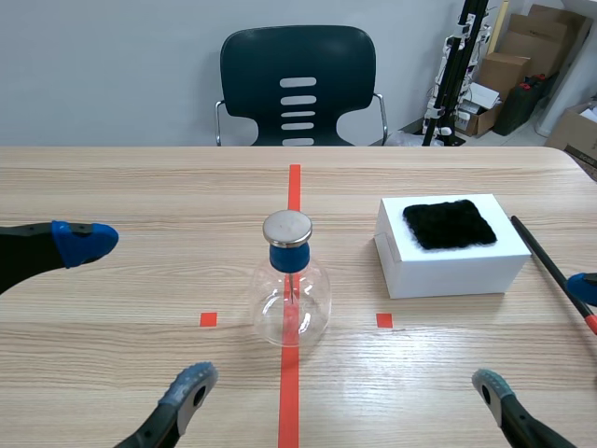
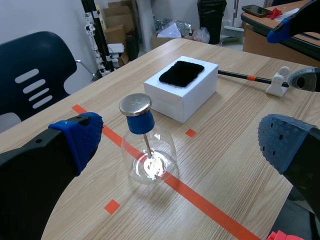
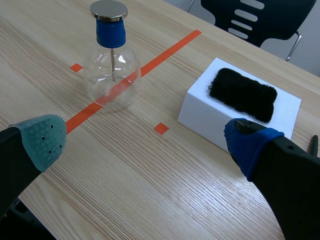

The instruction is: Do the electroscope experiment. pick up the black charging rod

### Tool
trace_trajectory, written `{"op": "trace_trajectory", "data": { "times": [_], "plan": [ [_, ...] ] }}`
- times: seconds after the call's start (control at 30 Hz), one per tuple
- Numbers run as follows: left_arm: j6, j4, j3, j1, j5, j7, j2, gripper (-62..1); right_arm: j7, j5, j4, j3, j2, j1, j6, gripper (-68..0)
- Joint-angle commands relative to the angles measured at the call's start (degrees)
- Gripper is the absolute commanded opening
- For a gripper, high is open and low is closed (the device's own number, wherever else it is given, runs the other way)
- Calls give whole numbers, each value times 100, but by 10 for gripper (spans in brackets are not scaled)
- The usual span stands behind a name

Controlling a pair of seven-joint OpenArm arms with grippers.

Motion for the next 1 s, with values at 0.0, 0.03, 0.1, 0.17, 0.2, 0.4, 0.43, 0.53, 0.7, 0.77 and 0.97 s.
{"op": "trace_trajectory", "data": {
  "times": [0.0, 0.03, 0.1, 0.17, 0.2, 0.4, 0.43, 0.53, 0.7, 0.77, 0.97],
  "plan": [
    [7, 57, -9, -4, -50, -76, 28, 14, 94, 57, 33, 37, 57, 22, 2, 4],
    [7, 57, -9, -4, -50, -76, 28, 14, 90, 57, 33, 37, 55, 57, 2, 4],
    [7, 57, -9, -4, -50, -74, 28, 14, 92, 57, 33, 37, 57, 72, 2, 4],
    [7, 55, -9, -4, -50, -74, 28, 14, 92, 57, 33, 37, 57, 96, 0, 4],
    [7, 55, -9, -4, -50, -74, 28, 14, 90, 55, 33, 37, 57, 101, -4, 4],
    [7, 46, -9, -4, -50, -74, 28, 14, 81, 52, 33, 37, 57, 146, -2, 4],
    [7, 46, -9, -4, -50, -74, 28, 14, 83, 50, 33, 37, 57, 146, -2, 4],
    [7, 46, -9, -4, -50, -74, 28, 14, 81, 37, 33, 37, 57, 146, -2, 4],
    [7, 37, -9, -101, -50, 188, 31, 14, 85, 37, 33, 37, 57, 146, -4, 4],
    [7, 33, -9, -179, -52, 286, 31, 14, 87, 42, 33, 37, 57, 146, -2, 4],
    [2, -247, -9, -435, -52, 251, 79, 14, 85, 39, 33, 39, 59, 162, -20, 4]
  ]
}}
